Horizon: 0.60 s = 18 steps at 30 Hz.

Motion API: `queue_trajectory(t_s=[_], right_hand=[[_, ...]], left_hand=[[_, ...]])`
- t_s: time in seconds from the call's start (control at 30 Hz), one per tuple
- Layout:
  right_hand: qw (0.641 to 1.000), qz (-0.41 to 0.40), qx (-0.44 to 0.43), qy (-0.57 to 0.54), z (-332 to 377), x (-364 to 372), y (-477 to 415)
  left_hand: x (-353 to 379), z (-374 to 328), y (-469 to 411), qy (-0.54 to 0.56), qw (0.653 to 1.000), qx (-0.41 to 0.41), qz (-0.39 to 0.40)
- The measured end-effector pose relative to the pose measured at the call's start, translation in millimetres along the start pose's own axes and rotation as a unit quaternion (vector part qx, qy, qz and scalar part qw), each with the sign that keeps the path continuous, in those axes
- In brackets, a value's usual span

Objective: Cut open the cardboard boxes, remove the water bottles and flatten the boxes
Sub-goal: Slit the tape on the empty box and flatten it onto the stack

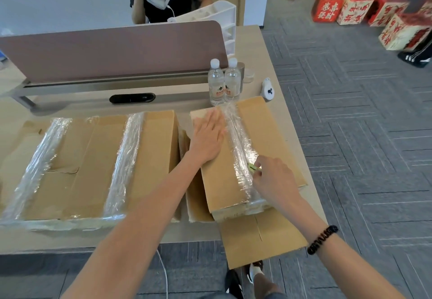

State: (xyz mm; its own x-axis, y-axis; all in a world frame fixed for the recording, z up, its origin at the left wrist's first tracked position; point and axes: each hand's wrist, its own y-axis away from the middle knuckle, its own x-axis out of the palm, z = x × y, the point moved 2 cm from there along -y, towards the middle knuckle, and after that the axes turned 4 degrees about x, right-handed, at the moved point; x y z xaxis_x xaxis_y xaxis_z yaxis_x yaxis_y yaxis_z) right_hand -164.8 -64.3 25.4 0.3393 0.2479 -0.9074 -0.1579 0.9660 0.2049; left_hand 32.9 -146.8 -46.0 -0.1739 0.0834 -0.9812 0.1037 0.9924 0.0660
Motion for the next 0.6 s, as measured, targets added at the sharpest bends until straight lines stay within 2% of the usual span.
queue_trajectory(t_s=[0.1,0.2,0.3,0.6], right_hand=[[1.000,0.001,0.001,-0.010,-1,-3,2],[1.000,0.000,-0.004,-0.014,-1,-6,3],[1.000,0.006,-0.009,-0.016,0,-6,4],[0.999,0.049,-0.023,-0.005,-11,-12,27]], left_hand=[[5,-19,34,0.018,0.999,0.031,0.007],[11,-42,72,-0.028,0.999,0.045,0.004],[22,-63,104,0.003,0.999,0.040,-0.003],[31,-71,114,-0.049,0.999,0.015,-0.004]])
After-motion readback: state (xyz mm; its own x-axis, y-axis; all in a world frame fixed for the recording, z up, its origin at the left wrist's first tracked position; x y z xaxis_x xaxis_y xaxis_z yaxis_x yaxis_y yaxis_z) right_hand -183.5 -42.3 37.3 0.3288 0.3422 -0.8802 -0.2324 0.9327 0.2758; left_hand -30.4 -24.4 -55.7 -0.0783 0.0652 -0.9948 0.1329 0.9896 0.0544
